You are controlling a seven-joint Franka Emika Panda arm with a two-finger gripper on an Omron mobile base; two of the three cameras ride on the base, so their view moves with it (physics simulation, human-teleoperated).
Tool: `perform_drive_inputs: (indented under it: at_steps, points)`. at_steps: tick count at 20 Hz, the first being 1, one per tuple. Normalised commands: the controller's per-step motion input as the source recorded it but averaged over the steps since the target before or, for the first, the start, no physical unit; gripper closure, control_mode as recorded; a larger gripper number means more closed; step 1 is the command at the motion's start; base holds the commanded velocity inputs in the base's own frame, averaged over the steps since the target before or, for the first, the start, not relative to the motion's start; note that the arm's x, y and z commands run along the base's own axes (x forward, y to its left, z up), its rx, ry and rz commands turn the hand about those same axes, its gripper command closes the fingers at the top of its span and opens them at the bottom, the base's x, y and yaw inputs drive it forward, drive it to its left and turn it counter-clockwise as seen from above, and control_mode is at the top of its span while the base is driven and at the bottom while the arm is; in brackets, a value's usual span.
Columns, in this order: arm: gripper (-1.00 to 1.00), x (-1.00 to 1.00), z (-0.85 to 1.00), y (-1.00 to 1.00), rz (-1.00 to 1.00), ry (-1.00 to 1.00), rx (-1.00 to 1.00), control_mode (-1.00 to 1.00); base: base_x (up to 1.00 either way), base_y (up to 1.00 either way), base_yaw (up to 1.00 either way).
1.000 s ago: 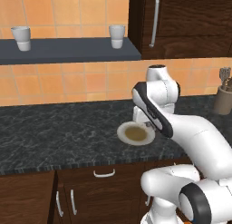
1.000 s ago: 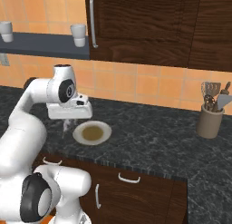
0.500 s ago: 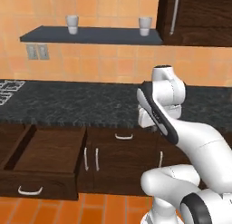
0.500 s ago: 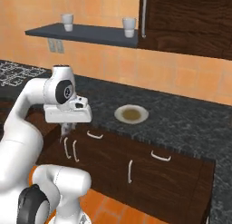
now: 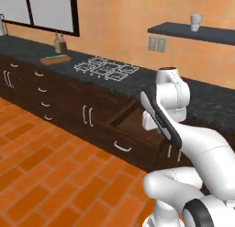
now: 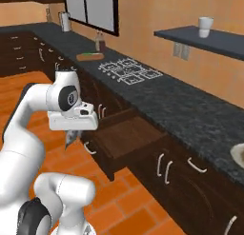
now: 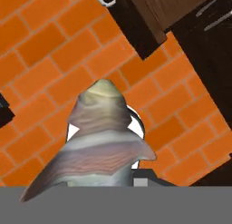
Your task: Pick up the knife from the drawer and place it on the cutting board. Then place the meat from the plate to the cutting board.
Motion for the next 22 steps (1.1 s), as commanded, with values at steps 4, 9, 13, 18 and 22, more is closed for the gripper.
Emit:
perform_drive_inputs:
  at_steps: [4, 9, 13, 18, 22]
  points:
    - [1.00, 0.00, 0.00, 0.00, 0.00, 0.00, 0.00, 1.00, 0.17, 0.66, 0.74]
    - [1.00, 0.00, 0.00, 0.00, 0.00, 0.00, 0.00, 1.00, 0.89, 0.40, 0.39]
    - [1.00, 0.00, 0.00, 0.00, 0.00, 0.00, 0.00, 1.00, 1.00, 0.13, 0.08]
    - [1.00, 0.00, 0.00, 0.00, 0.00, 0.00, 0.00, 1.00, 1.00, 0.21, 0.08]
    - [1.00, 0.00, 0.00, 0.00, 0.00, 0.00, 0.00, 1.00, 1.00, 0.13, 0.05]
